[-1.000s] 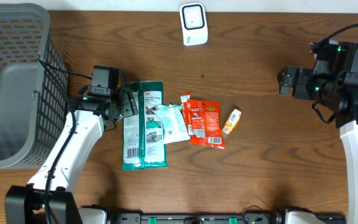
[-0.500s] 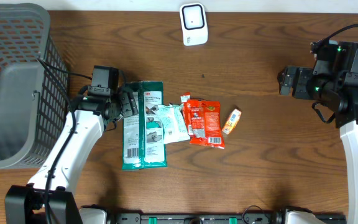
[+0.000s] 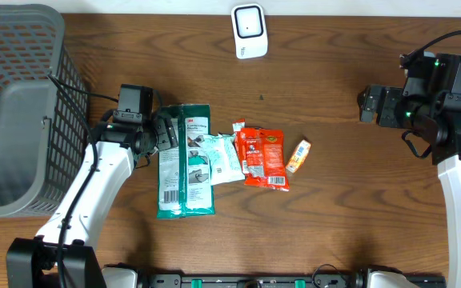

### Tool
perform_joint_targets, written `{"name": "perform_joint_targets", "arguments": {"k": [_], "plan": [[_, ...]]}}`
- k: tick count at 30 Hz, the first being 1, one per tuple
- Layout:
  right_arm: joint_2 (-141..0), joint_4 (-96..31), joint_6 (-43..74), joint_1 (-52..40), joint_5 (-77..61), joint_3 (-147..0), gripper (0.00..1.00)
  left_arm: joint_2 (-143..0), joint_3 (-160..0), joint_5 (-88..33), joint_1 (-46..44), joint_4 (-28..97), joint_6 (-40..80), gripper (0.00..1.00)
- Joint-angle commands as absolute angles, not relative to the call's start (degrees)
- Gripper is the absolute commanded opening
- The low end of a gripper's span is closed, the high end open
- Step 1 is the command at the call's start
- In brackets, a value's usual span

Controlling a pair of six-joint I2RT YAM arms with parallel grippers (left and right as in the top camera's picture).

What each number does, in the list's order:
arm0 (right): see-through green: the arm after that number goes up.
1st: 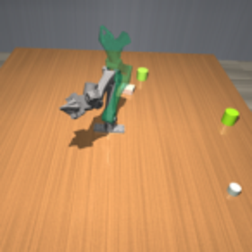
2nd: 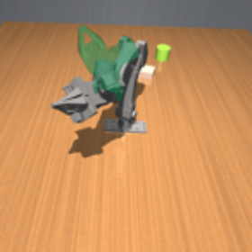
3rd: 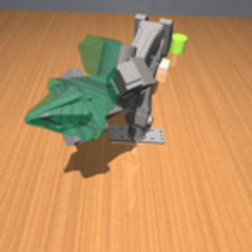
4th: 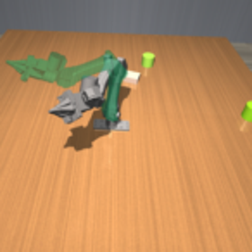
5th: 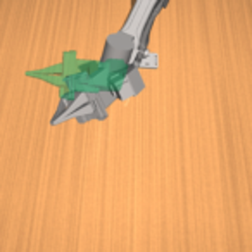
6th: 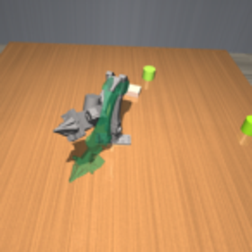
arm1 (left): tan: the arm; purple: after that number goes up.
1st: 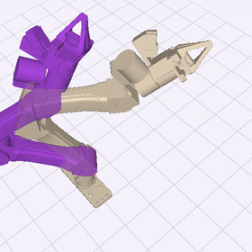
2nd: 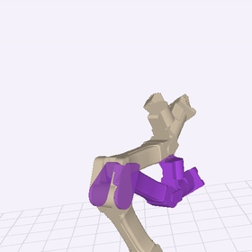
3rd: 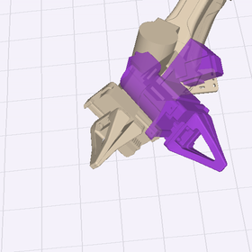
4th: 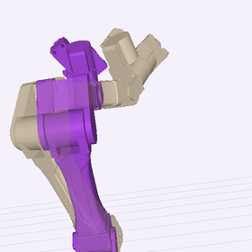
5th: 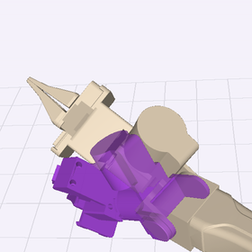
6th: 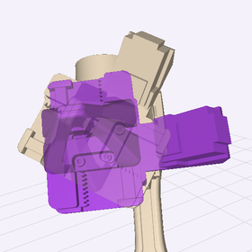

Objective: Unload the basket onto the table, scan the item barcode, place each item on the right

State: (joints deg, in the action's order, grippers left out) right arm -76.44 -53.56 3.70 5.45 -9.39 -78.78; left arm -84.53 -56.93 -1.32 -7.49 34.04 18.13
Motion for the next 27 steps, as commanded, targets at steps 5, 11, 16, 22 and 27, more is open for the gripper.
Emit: {"name": "perform_joint_targets", "arguments": {"k": [5, 11, 16, 22, 27], "plan": [[-76.09, -57.84, 6.72, 5.52, -23.22, -79.64, 0.84, -85.10, -56.36, -0.60, -7.31, 33.74, 17.82, 0.29], [-76.09, -59.35, 18.83, -1.96, -17.04, -78.91, 0.01, -85.10, -56.36, -0.62, -7.31, 33.52, 17.85, 0.07], [-76.95, -57.63, 23.70, -12.38, -9.91, -77.89, 0.33, -85.10, -56.36, -0.62, -7.31, 33.50, 17.85, 0.08], [-77.34, -54.87, 24.45, -17.80, -11.57, -77.84, 0.97, -85.10, -56.36, -0.62, -7.31, 33.36, 17.87, 0.17], [-81.89, -54.85, 29.41, -24.62, -5.23, -77.12, 0.54, -85.10, -56.36, -0.62, -7.31, 33.30, 18.26, 0.25]]}}
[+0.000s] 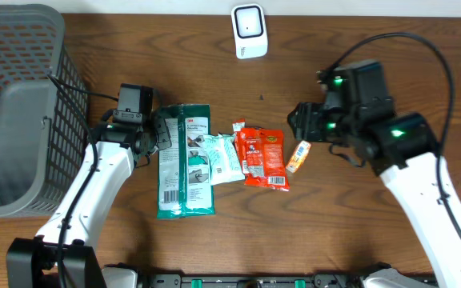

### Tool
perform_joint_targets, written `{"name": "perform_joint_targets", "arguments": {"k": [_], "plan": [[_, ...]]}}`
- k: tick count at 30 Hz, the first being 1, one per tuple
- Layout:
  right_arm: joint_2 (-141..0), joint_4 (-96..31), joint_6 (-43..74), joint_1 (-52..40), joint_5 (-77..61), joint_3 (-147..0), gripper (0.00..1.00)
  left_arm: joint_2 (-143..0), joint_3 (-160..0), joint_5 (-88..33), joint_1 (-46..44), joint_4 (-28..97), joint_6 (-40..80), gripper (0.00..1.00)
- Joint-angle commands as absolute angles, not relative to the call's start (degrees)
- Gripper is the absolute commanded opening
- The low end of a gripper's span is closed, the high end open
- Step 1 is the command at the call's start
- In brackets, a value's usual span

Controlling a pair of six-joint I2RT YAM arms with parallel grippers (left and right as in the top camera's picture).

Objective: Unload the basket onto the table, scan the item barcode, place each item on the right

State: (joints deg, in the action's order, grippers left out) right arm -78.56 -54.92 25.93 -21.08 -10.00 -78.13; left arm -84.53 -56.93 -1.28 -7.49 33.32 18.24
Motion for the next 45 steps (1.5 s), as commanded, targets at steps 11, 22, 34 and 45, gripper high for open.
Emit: {"name": "perform_joint_targets", "arguments": {"k": [11, 22, 34, 45], "plan": [[-98.00, -57.23, 39.33, -26.79, 5.96, -77.10, 0.50, -85.10, -56.36, -0.62, -7.31, 33.32, 18.26, 0.33], [-105.21, -57.69, 42.19, -21.02, 4.78, -77.12, 0.45, -85.10, -56.36, -0.62, -7.31, 33.32, 18.26, 0.36], [-105.23, -58.43, 44.34, -21.56, 2.94, -75.59, 0.47, -85.10, -56.36, -0.62, -7.31, 33.34, 18.26, 0.37], [-105.23, -57.19, 48.45, -24.10, 4.62, -73.54, 0.45, -85.10, -56.36, -0.62, -7.31, 33.34, 18.26, 0.41]]}}
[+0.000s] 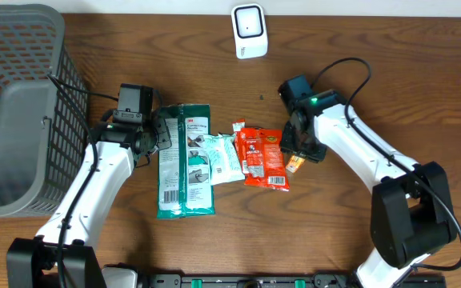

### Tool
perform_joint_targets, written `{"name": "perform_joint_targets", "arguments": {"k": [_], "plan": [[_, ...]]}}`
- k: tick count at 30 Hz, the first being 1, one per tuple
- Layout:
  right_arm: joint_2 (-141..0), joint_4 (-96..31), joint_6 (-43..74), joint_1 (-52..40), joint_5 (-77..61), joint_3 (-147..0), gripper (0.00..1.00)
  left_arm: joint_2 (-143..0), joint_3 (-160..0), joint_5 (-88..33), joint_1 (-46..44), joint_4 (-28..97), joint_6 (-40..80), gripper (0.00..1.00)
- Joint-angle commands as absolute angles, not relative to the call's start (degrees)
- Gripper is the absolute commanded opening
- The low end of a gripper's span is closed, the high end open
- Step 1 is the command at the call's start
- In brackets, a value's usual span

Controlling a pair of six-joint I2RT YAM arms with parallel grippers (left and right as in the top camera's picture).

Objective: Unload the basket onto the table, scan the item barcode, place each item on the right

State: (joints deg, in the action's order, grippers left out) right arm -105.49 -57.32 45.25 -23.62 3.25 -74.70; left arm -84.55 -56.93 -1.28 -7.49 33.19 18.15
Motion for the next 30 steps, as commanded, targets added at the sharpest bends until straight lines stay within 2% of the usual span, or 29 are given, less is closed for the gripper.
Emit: {"name": "perform_joint_targets", "arguments": {"k": [1, 6, 9, 15, 18, 21, 26, 29, 30], "plan": [[-105.23, -56.99, 48.88, -24.10, 4.60, -73.17, 0.45, -85.10, -56.36, -0.62, -7.31, 33.34, 18.26, 0.41], [-105.23, -54.72, 48.84, -24.12, 4.38, -71.40, 0.41, -85.10, -56.36, -0.62, -7.31, 33.34, 18.26, 0.41], [-105.23, -54.61, 48.84, -24.12, 4.38, -71.37, 0.34, -85.10, -56.36, -0.62, -7.31, 33.34, 18.26, 0.41], [-105.23, -54.59, 48.80, -24.40, 4.49, -71.37, 0.30, -85.10, -56.36, -0.62, -7.31, 33.34, 18.26, 0.42], [-105.23, -54.08, 48.60, -24.56, 4.67, -71.37, 0.23, -85.10, -56.36, -0.62, -7.31, 33.34, 18.26, 0.42], [-105.23, -53.98, 48.56, -24.51, 4.73, -71.37, 0.23, -85.10, -56.36, -0.62, -7.31, 33.34, 18.26, 0.42], [-105.23, -54.00, 40.07, -24.08, 8.40, -71.40, 0.23, -85.10, -56.36, -0.62, -7.31, 33.34, 18.26, 0.42], [-105.23, -53.89, 38.48, -23.70, 10.02, -71.42, 0.09, -85.10, -56.36, -0.62, -7.31, 33.34, 18.26, 0.42], [-105.23, -53.49, 38.48, -23.46, 10.00, -71.42, 0.08, -85.10, -56.36, -0.62, -7.31, 33.34, 18.26, 0.42]]}}
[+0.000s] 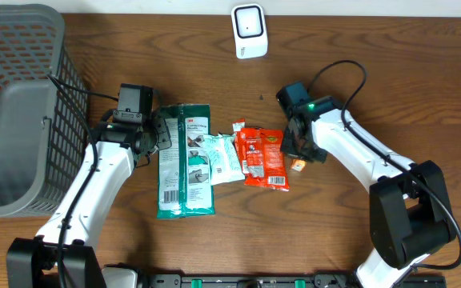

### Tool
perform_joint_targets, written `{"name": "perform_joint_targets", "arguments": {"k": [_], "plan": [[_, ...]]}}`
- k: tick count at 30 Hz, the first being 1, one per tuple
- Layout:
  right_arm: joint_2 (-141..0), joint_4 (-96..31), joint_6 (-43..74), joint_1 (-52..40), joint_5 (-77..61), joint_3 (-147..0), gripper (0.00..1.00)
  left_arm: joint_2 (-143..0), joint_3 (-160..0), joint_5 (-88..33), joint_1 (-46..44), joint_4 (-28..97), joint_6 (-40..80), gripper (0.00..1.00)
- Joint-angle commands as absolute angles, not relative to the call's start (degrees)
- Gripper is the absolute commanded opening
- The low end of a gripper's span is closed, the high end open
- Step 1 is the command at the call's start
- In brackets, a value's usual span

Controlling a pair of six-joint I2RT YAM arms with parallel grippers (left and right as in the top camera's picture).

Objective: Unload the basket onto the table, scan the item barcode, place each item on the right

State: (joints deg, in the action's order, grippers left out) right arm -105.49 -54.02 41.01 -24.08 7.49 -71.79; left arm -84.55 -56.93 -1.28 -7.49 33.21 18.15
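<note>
A white barcode scanner (249, 30) stands at the back middle of the table. In a row at the table's middle lie a long green packet (186, 172), a pale teal packet (225, 160), a red snack packet (266, 158) and a small orange item (297, 166). My right gripper (298, 150) points down right over the small orange item and hides most of it, so its jaws do not show. My left gripper (163, 133) rests open at the green packet's upper left edge.
A large grey wire basket (22, 104) fills the left end of the table. Cables run from both arms across the wood.
My right gripper has shifted slightly toward the back and sits lower over the small orange item, which now shows less. The left arm and the packets are unchanged.
First my right arm was up at the far right edge, away from the items. Then it was over the table near the small orange item. A second ago it stood down over that item, and it is still there now. My left arm kept still.
</note>
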Motion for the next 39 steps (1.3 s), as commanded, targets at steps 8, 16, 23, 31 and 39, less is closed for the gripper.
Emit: {"name": "perform_joint_targets", "arguments": {"k": [8, 16, 23, 31, 39], "plan": [[-105.21, -52.84, 31.90, -19.46, 5.39, -71.68, 0.09, -85.10, -56.36, -0.62, -7.31, 33.34, 18.26, 0.42], [-105.21, -51.51, 16.40, -9.74, -13.74, -71.68, 0.10, -85.10, -56.36, -0.62, -7.31, 33.34, 18.26, 0.42], [-105.23, -51.70, 11.81, -5.52, -17.37, -71.66, 0.25, -85.10, -56.36, -0.62, -7.31, 33.34, 18.26, 0.42], [-105.23, -52.14, 11.73, -5.30, -11.81, -71.59, 0.36, -85.10, -56.36, -0.62, -7.31, 33.34, 18.26, 0.42], [-105.23, -52.36, 11.68, -5.28, -4.84, -71.59, 0.35, -85.10, -56.36, -0.62, -7.31, 33.34, 18.26, 0.43]]}}
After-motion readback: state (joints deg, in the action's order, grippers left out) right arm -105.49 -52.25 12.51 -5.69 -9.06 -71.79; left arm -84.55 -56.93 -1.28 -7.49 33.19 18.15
